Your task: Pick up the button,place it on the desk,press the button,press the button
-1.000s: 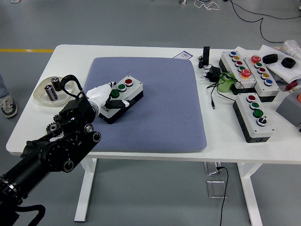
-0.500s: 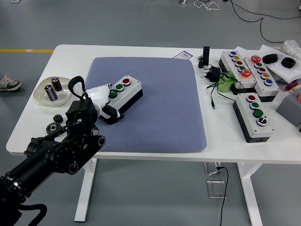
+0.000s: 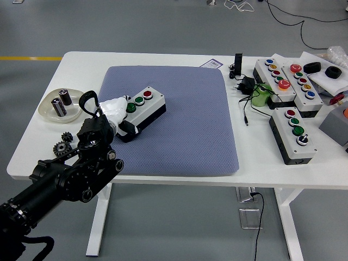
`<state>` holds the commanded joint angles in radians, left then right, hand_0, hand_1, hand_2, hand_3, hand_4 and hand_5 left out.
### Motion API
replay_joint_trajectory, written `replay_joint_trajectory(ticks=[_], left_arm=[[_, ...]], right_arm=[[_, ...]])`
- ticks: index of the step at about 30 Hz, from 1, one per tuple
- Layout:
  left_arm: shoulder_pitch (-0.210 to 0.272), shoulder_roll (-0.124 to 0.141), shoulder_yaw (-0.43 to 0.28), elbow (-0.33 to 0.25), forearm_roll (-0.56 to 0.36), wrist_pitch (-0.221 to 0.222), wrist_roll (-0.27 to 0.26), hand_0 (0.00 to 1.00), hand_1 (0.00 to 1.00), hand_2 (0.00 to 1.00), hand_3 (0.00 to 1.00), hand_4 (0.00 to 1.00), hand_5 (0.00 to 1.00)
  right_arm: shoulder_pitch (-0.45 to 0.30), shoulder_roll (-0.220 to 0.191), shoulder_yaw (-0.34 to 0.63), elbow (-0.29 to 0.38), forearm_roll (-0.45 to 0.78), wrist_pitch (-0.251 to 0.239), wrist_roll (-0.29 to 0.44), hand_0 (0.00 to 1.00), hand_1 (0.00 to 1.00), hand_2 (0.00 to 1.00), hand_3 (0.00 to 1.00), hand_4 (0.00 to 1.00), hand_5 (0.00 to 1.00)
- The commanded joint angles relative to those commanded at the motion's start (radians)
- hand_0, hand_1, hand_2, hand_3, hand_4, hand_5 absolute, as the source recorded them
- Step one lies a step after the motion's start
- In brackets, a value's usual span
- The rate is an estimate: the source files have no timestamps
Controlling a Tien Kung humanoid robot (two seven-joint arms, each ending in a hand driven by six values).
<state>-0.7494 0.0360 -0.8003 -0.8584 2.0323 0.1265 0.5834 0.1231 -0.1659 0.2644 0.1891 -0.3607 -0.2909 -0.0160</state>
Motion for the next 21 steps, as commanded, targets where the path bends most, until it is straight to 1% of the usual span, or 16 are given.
replay_joint_trajectory(ticks=[2, 3, 8, 9, 10, 14, 15, 17, 21], left_arm=[[0.001, 0.002, 0.001, 0.004, -0.002, 0.017, -0.014, 0.220, 0.293, 0.309, 0.648, 0.680, 0.002], [0.002, 0.003, 0.002, 0.005, -0.001, 0.023, -0.023, 0.151, 0.220, 0.221, 0.389, 0.588, 0.002], [0.007, 0.010, 0.006, 0.007, 0.010, 0.040, -0.072, 0.151, 0.220, 0.221, 0.389, 0.588, 0.002], [0.007, 0.011, 0.006, 0.007, 0.012, 0.039, -0.079, 0.090, 0.154, 0.144, 0.271, 0.486, 0.002], [0.007, 0.012, 0.006, 0.006, 0.014, 0.037, -0.085, 0.090, 0.154, 0.144, 0.271, 0.486, 0.002], [0.006, 0.026, 0.012, 0.001, 0.024, 0.028, -0.142, 0.090, 0.154, 0.144, 0.271, 0.486, 0.002], [0.005, 0.033, 0.017, -0.004, 0.029, 0.027, -0.161, 0.083, 0.140, 0.115, 0.228, 0.433, 0.002], [0.003, 0.045, 0.026, -0.011, 0.030, 0.027, -0.209, 0.083, 0.140, 0.115, 0.228, 0.433, 0.002], [-0.009, 0.077, 0.035, -0.021, 0.045, -0.016, -0.318, 0.090, 0.132, 0.119, 0.220, 0.424, 0.002]], right_arm=[[0.000, 0.000, -0.003, 0.000, 0.002, 0.000, 0.000, 0.635, 0.536, 0.559, 0.635, 0.236, 0.248], [0.000, 0.000, -0.004, 0.000, 0.002, 0.000, 0.000, 0.635, 0.536, 0.559, 0.635, 0.236, 0.247], [-0.002, -0.001, -0.009, 0.000, 0.007, -0.001, 0.000, 0.635, 0.536, 0.559, 0.635, 0.236, 0.247], [-0.002, -0.001, -0.009, 0.000, 0.008, -0.001, 0.000, 0.635, 0.536, 0.559, 0.635, 0.236, 0.247], [-0.002, -0.001, -0.010, 0.000, 0.008, -0.001, 0.000, 0.635, 0.536, 0.559, 0.635, 0.236, 0.247], [-0.004, -0.001, -0.015, 0.000, 0.013, -0.001, -0.001, 0.635, 0.536, 0.559, 0.635, 0.236, 0.247], [-0.004, -0.001, -0.016, 0.000, 0.014, -0.001, -0.001, 0.635, 0.534, 0.559, 0.635, 0.235, 0.249], [-0.005, -0.001, -0.018, 0.000, 0.015, -0.001, -0.001, 0.635, 0.534, 0.559, 0.635, 0.235, 0.249], [-0.004, 0.000, -0.021, 0.000, 0.019, -0.002, -0.002, 0.635, 0.534, 0.558, 0.635, 0.235, 0.248]])
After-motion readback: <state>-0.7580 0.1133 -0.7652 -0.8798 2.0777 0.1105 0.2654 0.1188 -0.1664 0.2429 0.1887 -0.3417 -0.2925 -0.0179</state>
